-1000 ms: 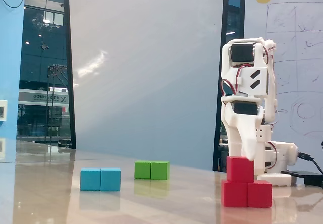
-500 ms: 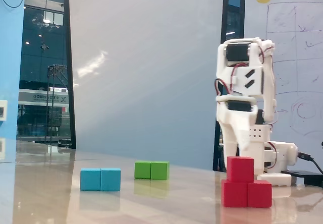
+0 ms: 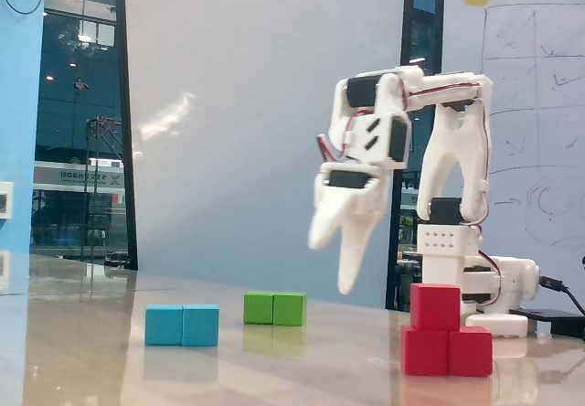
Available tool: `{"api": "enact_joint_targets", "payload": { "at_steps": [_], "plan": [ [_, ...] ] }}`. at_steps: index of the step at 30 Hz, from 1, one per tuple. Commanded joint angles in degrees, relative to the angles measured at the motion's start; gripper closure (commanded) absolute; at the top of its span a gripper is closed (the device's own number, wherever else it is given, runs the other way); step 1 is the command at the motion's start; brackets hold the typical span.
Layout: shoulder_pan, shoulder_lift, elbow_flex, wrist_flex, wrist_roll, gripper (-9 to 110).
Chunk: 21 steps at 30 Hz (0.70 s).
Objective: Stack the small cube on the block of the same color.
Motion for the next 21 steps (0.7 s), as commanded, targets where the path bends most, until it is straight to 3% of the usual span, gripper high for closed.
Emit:
{"api": "enact_joint_targets", "payload": {
  "at_steps": [1, 11, 21],
  "plan": [
    [4.48, 6.94, -3.43, -0.26, 4.31, 47],
    [10.81, 22.24, 7.38, -5.54, 21.8, 72],
    [10.72, 44.21, 25.22, -6.77, 24.7, 93]
  ]
}}
